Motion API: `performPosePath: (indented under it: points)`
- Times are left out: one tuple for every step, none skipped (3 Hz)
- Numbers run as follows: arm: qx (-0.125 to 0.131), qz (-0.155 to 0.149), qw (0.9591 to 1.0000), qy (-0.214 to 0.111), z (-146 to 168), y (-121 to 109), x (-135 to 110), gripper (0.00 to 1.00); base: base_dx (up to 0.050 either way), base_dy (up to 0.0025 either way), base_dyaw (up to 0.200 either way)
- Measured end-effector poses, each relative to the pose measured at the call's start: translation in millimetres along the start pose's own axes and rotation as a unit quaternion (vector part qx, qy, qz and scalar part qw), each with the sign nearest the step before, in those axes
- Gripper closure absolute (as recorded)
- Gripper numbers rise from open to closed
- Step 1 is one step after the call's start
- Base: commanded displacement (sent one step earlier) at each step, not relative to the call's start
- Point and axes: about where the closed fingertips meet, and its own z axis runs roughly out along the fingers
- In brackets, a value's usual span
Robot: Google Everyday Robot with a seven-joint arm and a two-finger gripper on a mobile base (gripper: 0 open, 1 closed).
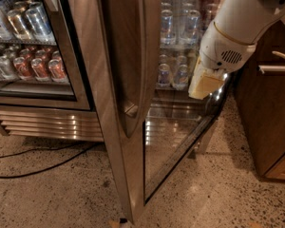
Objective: Close right fridge door
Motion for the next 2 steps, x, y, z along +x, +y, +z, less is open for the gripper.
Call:
performPosePath:
  points:
    - [0.0,0.0,1.0,0.0,-1.4,2.4,4.4,1.0,0.05,-0.00011,0.003]
    - [0.0,0.0,1.0,0.0,-1.4,2.4,4.4,1.0,0.049,0.0,0.0]
